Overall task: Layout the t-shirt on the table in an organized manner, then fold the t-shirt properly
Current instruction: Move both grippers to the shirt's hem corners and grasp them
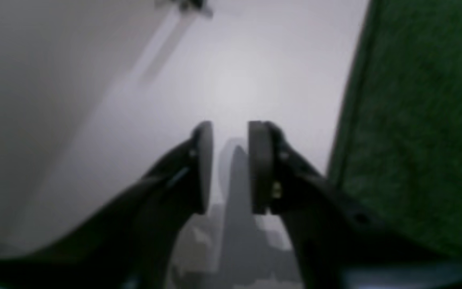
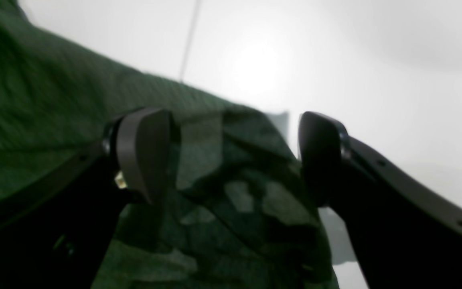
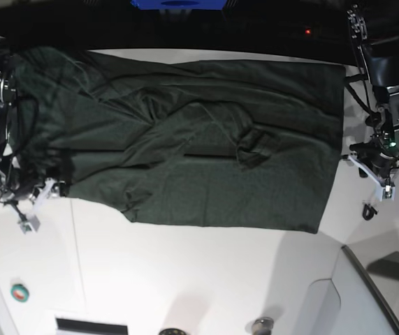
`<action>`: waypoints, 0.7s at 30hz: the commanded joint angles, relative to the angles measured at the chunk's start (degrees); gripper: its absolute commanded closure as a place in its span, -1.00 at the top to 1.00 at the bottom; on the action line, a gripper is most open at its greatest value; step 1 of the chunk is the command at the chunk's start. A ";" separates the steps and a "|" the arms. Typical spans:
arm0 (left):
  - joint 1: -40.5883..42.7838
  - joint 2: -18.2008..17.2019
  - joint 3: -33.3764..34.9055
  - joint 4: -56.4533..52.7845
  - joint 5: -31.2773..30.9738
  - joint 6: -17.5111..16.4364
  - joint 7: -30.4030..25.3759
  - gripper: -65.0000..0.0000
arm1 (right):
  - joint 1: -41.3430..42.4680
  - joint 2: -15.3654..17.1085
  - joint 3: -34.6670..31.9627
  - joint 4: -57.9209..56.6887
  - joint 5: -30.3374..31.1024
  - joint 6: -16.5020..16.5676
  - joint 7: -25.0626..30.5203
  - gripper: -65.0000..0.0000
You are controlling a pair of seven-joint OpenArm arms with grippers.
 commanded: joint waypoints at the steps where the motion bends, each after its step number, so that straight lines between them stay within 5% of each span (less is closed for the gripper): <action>1: -1.07 -1.25 -0.21 0.53 -0.23 0.33 -1.20 -0.35 | 1.46 0.86 0.09 0.73 0.49 0.35 1.21 0.42; 7: -3.71 -1.25 -0.12 -0.53 -0.23 0.33 -1.20 0.20 | 0.76 0.86 0.09 0.73 0.49 0.35 1.21 0.39; 16: -15.67 -1.34 0.32 -15.04 0.30 0.33 -1.38 0.34 | 0.49 0.86 0.09 0.73 0.49 0.35 1.21 -0.88; 21: -21.12 -1.34 0.40 -23.65 0.38 0.50 -6.57 0.34 | 0.49 0.86 0.09 0.73 0.49 0.35 1.03 -1.00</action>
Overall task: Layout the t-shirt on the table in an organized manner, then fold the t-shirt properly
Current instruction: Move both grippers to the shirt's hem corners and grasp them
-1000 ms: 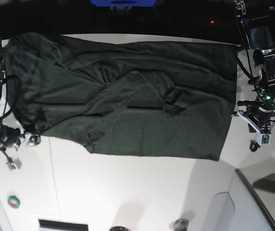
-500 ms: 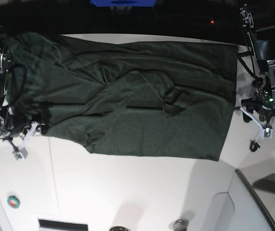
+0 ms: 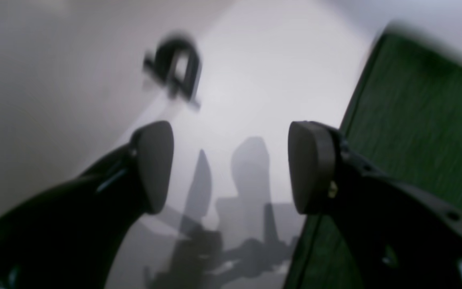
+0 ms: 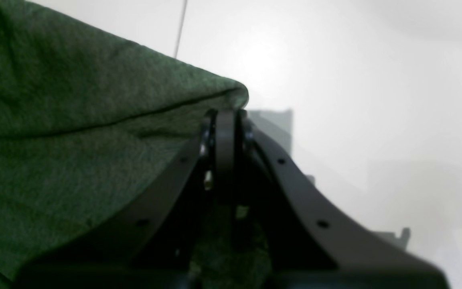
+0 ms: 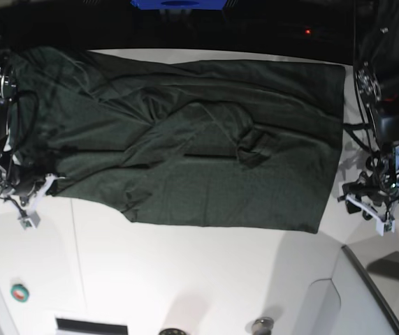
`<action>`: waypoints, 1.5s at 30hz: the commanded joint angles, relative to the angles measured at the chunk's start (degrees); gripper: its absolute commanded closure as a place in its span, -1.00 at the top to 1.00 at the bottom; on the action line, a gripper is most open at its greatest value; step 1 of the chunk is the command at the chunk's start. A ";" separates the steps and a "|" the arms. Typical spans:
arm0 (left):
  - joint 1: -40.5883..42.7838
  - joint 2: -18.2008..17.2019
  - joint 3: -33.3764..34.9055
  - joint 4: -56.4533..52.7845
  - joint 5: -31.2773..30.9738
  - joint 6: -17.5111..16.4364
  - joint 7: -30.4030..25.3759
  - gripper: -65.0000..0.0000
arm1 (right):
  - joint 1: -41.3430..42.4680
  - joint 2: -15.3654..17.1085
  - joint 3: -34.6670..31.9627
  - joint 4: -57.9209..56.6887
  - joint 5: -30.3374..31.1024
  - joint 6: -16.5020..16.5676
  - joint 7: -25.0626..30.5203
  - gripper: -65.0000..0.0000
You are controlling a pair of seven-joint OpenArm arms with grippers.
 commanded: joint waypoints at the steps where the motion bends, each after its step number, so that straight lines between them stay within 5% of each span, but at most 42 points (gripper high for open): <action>1: -2.57 -0.88 -0.05 -2.07 -0.10 0.44 -1.39 0.34 | 1.50 0.90 0.09 0.70 0.19 0.37 0.55 -1.00; 6: -6.61 -0.35 -0.05 -11.22 -0.01 0.26 -3.76 0.34 | 1.50 0.90 0.09 1.06 0.19 0.37 0.55 -1.00; 21: -3.27 2.72 7.07 -11.66 -5.11 -2.90 -3.76 0.28 | 1.50 1.16 0.09 1.14 0.19 0.37 0.73 -1.00; 24: -2.57 2.72 7.86 -11.30 -5.90 -2.90 -3.85 -0.14 | 1.50 1.16 0.09 1.14 0.19 0.37 0.73 -1.00; 28: -2.57 2.90 7.15 -11.30 -5.99 -2.90 -3.94 -1.00 | 1.67 1.16 0.09 1.23 0.19 0.37 0.73 -1.00; 40: -1.51 2.72 7.07 -4.62 -5.99 -2.99 -3.41 -1.00 | -1.67 1.16 0.09 12.13 0.19 0.37 0.47 -1.00; 45: 1.91 3.07 7.07 6.45 -6.08 -2.99 3.09 -1.00 | -2.11 1.25 0.09 13.19 0.19 0.37 0.47 -1.00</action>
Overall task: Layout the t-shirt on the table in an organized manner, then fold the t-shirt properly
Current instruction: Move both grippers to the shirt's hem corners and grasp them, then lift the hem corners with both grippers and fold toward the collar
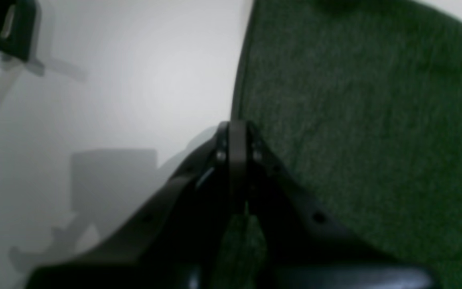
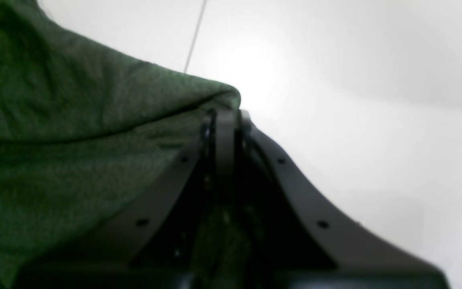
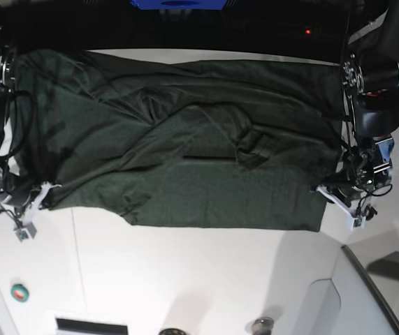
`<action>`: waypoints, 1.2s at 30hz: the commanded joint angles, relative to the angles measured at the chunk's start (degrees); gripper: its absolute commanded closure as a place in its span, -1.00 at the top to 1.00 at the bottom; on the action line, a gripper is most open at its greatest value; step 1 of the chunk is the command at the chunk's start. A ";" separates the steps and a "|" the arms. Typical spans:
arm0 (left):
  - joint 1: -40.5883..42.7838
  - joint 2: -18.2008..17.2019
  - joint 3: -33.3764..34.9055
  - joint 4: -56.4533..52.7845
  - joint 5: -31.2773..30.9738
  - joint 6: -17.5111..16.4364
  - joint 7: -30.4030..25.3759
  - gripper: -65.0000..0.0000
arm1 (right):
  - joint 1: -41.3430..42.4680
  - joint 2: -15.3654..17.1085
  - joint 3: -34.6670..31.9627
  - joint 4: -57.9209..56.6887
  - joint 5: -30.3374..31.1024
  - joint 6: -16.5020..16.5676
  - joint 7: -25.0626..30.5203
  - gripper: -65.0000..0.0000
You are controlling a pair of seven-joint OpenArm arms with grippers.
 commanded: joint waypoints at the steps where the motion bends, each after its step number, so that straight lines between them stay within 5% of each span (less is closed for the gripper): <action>1: -0.81 -0.90 -0.06 3.06 -0.57 -0.33 -0.55 -1.00 | 1.54 0.90 0.18 0.99 0.36 0.35 1.03 -1.00; 7: 4.55 -0.82 -0.15 13.61 -0.57 -0.06 3.93 -1.00 | 1.46 0.90 0.18 0.99 0.36 0.35 1.03 -1.00; 14: 4.29 -1.17 -3.22 11.14 -0.57 0.03 3.67 -1.00 | 1.46 0.72 0.18 0.99 0.36 0.35 1.03 -1.00; 19: 3.93 -0.90 -11.93 10.79 -0.57 -0.33 3.14 0.38 | 0.84 0.81 0.18 0.99 0.36 0.35 1.03 -1.00; 21: 2.97 -0.90 -10.52 8.77 -0.57 -0.33 1.56 0.60 | 0.84 0.81 0.18 0.99 0.36 0.35 1.03 -1.00; 28: -2.04 0.15 -5.60 -7.05 -0.57 -0.33 -6.79 0.43 | 0.75 0.72 0.18 0.99 0.36 0.35 1.03 -1.00; 33: -3.27 1.12 -5.25 -10.04 -0.57 -0.33 -7.67 0.41 | 0.75 0.81 0.09 0.99 0.36 0.35 1.03 -1.00; 36: -3.36 1.82 -5.25 -10.04 -0.48 -0.33 -7.67 0.00 | 0.75 0.81 0.09 0.99 0.36 0.35 1.12 -1.00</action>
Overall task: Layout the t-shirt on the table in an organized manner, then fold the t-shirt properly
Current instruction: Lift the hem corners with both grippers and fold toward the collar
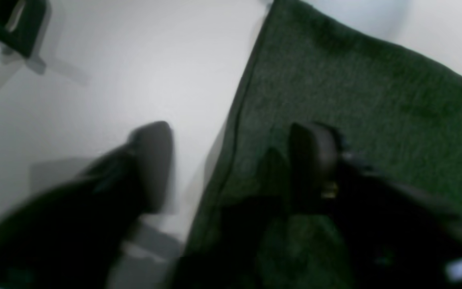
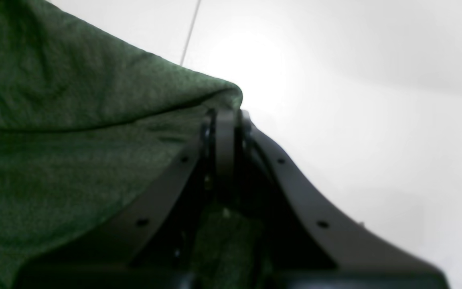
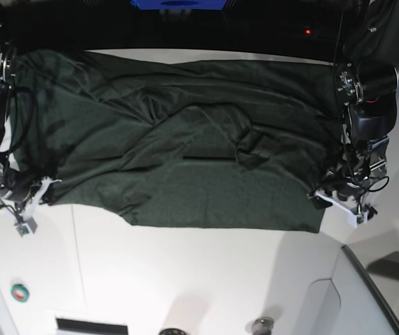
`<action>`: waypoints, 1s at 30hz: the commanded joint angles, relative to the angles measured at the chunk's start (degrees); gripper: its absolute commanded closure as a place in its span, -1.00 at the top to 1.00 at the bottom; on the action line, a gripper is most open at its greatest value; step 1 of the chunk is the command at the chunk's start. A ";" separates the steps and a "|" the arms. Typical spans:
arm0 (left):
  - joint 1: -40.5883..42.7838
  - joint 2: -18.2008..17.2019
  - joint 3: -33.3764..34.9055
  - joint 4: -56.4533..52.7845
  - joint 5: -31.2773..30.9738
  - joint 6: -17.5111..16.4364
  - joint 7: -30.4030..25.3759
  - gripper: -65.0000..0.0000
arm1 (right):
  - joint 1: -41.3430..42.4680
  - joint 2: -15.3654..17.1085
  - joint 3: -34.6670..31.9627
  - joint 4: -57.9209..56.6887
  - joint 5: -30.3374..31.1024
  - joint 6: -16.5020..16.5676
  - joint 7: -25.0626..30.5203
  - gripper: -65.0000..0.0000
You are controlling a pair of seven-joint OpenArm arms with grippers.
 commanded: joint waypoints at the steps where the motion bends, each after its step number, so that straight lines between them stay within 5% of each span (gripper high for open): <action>1: -0.76 0.03 0.11 0.12 0.00 -0.74 1.49 -0.24 | 1.56 0.81 0.09 0.99 0.51 0.33 1.30 -1.00; 4: -0.76 0.56 0.11 0.12 0.00 -0.74 0.96 -0.97 | 1.56 0.81 0.09 0.99 0.51 0.33 1.38 -1.00; 5: -0.76 0.56 0.11 0.12 0.00 -0.74 0.78 -1.00 | 1.56 0.81 0.09 0.99 0.51 0.33 1.38 -1.00; 14: -0.85 0.29 0.20 4.34 0.27 -0.92 1.57 -1.00 | 1.56 0.81 0.09 2.75 0.51 0.33 1.47 -1.00; 17: -0.15 0.38 0.20 8.82 0.00 -4.61 6.32 -1.00 | 0.15 0.81 0.09 6.79 0.51 0.33 1.47 -1.00; 25: 9.96 1.61 -0.42 32.82 -0.09 -6.02 17.49 -1.00 | -2.75 0.81 0.44 12.33 0.51 0.33 1.12 -1.00; 30: 17.88 1.96 -0.51 45.31 -0.17 -6.19 19.60 -1.00 | -3.71 0.81 0.62 12.42 0.78 0.33 1.21 -1.00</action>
